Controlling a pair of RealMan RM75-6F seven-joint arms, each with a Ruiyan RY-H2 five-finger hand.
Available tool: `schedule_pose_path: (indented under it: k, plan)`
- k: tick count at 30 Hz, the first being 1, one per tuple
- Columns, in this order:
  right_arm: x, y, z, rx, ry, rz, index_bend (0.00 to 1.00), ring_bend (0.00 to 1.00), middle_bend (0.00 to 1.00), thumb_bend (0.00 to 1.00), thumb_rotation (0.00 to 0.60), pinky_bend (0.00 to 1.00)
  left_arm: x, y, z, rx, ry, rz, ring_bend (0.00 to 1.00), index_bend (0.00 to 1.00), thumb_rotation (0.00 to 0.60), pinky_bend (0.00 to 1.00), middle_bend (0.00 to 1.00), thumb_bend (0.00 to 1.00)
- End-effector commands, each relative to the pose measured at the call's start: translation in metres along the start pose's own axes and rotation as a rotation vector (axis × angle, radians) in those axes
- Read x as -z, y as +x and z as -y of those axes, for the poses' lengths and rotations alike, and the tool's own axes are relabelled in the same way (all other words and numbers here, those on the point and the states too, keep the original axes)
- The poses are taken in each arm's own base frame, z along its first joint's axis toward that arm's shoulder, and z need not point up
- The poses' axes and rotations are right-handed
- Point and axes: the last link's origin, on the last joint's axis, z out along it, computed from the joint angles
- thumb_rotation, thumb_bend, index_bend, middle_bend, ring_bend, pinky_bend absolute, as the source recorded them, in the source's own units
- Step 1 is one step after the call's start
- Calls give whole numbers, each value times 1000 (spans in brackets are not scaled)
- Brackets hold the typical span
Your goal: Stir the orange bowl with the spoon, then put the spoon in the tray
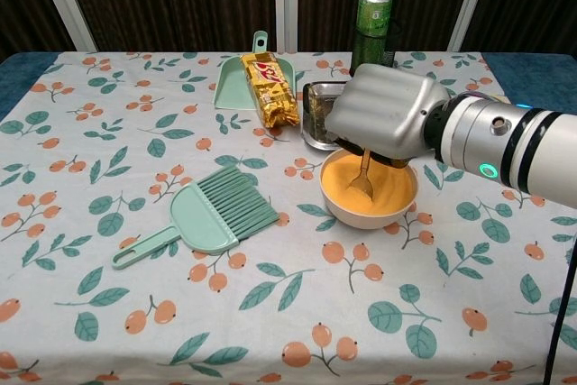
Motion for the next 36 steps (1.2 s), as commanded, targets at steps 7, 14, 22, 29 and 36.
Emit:
schedule_pose_path:
  k: [7,14,22,29,36]
  plan:
    - [10,-15,-29,-302,-114,83,760,1000,973,419,600,1000,-1,4,-5,-9,-16,-11,116,176,600,137,179,104]
    - [20,-15,-43,-390,-145,65,761,1000,973,419,600,1000,0,7,-8,-18,-21,-18,116,176,600,137,179,104]
    - [24,-13,-45,-394,-134,59,761,1000,973,419,600,1000,-2,9,-12,-22,-29,-21,116,176,600,137,179,105]
    - [17,-7,-31,-260,-73,28,761,1000,973,419,600,1000,-1,9,-10,-22,-21,-16,116,176,600,137,179,104]
    - [1,1,-11,219,7,-105,760,1000,973,419,600,1000,-1,7,-9,-22,-17,-8,116,176,600,137,179,104]
